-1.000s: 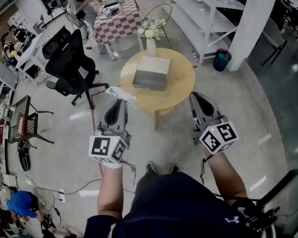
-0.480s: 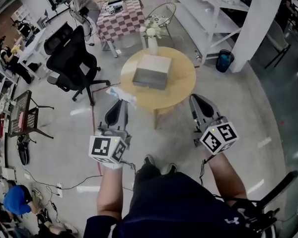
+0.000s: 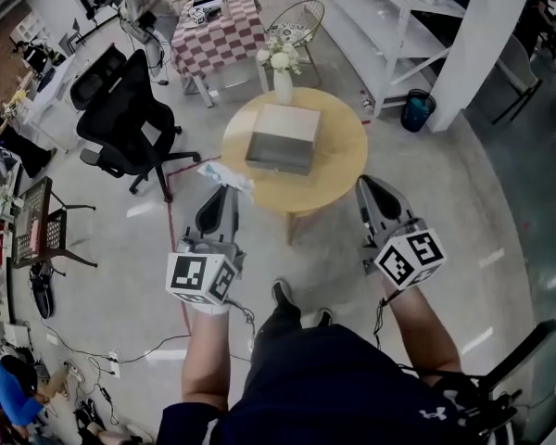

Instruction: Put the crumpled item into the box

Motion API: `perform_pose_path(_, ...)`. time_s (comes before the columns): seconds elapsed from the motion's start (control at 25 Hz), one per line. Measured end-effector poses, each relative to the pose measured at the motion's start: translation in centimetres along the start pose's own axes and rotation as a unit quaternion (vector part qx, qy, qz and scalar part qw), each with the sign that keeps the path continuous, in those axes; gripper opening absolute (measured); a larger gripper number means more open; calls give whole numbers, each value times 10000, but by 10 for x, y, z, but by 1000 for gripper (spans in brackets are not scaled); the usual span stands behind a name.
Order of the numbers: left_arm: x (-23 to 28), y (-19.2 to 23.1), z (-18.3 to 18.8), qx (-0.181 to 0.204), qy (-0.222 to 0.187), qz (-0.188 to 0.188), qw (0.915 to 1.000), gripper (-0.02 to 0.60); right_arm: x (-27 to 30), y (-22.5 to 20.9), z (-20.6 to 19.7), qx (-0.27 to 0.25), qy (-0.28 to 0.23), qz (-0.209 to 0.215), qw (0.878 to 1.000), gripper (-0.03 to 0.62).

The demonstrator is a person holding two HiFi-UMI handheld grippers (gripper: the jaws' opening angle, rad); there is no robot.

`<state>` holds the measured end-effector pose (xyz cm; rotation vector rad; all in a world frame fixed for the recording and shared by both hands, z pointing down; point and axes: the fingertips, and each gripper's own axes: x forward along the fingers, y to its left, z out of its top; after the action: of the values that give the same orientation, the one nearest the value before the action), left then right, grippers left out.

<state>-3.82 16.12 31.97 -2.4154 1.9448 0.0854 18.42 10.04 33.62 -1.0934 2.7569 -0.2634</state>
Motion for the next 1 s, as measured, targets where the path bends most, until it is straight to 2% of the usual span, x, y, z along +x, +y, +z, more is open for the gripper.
perform_pose_path(0.52, 72, 103, 2, -128, -127, -328, 9993, 17, 107, 0, 1, -162, 21, -367, 9992, 2)
perform_pose_path(1.0, 92, 181, -19, -380, -77, -500, 9980, 17, 176, 21, -21, -259, 311, -636, 9972, 2)
